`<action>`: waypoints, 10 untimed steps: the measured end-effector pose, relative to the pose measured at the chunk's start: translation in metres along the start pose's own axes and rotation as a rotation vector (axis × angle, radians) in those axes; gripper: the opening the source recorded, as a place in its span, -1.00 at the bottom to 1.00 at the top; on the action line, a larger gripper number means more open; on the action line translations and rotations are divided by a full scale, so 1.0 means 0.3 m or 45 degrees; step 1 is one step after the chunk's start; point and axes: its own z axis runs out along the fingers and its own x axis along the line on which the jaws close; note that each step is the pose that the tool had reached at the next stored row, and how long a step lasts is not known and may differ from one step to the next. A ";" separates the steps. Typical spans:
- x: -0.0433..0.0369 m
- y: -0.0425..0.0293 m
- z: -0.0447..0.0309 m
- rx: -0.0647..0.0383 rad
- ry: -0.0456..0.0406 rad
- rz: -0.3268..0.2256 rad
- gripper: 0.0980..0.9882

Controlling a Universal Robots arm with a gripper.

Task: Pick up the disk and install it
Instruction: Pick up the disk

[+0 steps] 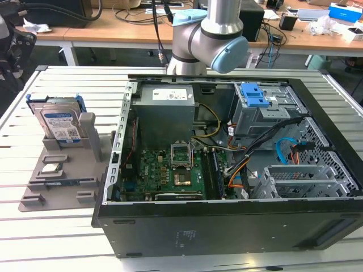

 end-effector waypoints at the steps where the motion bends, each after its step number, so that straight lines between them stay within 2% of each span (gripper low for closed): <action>1: 0.000 0.000 0.000 0.000 0.000 -0.010 -0.99; 10: 0.000 0.000 0.000 -0.003 0.005 -0.117 -0.99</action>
